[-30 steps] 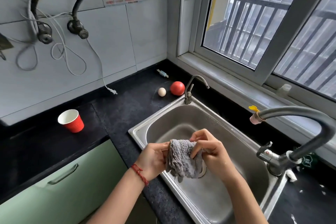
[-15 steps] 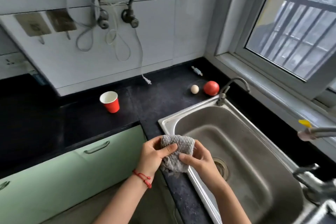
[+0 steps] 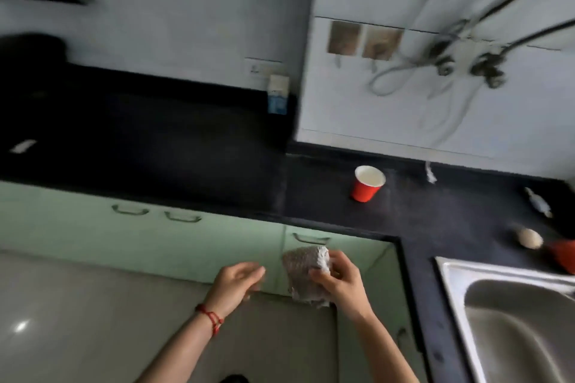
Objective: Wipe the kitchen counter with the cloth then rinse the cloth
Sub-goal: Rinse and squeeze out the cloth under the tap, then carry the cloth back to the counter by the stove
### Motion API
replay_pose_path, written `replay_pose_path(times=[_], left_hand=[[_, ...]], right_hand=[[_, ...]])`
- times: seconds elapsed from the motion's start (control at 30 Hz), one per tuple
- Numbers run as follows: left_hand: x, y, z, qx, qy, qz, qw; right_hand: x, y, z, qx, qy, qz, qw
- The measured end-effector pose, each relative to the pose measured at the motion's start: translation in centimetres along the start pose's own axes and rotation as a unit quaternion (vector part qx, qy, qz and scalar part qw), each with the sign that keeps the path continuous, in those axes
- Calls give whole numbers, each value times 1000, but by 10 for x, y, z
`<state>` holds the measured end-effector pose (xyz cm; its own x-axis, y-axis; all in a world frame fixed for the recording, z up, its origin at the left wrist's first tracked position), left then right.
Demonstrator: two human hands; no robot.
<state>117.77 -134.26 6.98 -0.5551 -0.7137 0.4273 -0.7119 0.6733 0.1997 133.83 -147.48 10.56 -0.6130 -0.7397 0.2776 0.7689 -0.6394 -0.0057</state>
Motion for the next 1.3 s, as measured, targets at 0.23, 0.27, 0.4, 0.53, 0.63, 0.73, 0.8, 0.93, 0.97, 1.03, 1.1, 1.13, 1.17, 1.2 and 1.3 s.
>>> replay_pose_path(times=[0.23, 0.27, 0.4, 0.53, 0.63, 0.73, 0.8, 0.93, 0.97, 1.03, 1.1, 1.13, 1.17, 1.2, 1.3], left_hand=[[36, 186, 127, 95, 173, -176, 965], [47, 205, 141, 123, 192, -201, 953], [96, 263, 189, 214, 248, -291, 899], [129, 295, 223, 277, 274, -344, 855], [140, 315, 239, 324, 288, -385, 815], [142, 341, 250, 372, 296, -419, 773], [141, 359, 259, 402, 305, -444, 740], [142, 383, 277, 429, 349, -481, 681], [142, 387, 282, 440, 359, -484, 665], [146, 393, 291, 470, 380, -485, 632], [153, 399, 299, 491, 392, -493, 601], [156, 404, 304, 500, 395, -499, 587], [159, 409, 310, 506, 399, -505, 574], [163, 417, 317, 511, 404, -510, 562], [170, 454, 342, 525, 412, -516, 537]], right_hand=[[-55, -142, -32, 136, -36, 76, 987], [-61, -160, -39, 153, -43, 88, 983], [-81, -235, -65, 233, -64, 160, 957], [-102, -303, -79, 271, -122, 217, 930], [-130, -348, -96, 293, -172, 231, 912], [-153, -397, -109, 302, -217, 282, 884], [-171, -433, -117, 299, -245, 309, 869], [-194, -511, -123, 330, -254, 340, 843], [-196, -532, -124, 342, -250, 349, 836], [-197, -577, -121, 377, -216, 369, 822], [-194, -622, -120, 391, -200, 383, 813], [-193, -646, -121, 396, -191, 390, 809], [-191, -670, -122, 402, -178, 397, 806], [-188, -695, -123, 404, -167, 406, 803], [-184, -766, -132, 412, -146, 419, 796]])
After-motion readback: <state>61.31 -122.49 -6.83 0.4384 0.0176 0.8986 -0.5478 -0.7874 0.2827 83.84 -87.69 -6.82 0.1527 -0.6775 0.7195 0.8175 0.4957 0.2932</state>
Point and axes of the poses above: each hand's wrist, its own x-axis away from the middle knuckle, its own y-axis out of the back of the hand, z = x × y, the point moved 5 cm from there along -x, towards the middle knuckle, and after that the axes turned 7 degrees about -x, right-handed, at the moved point
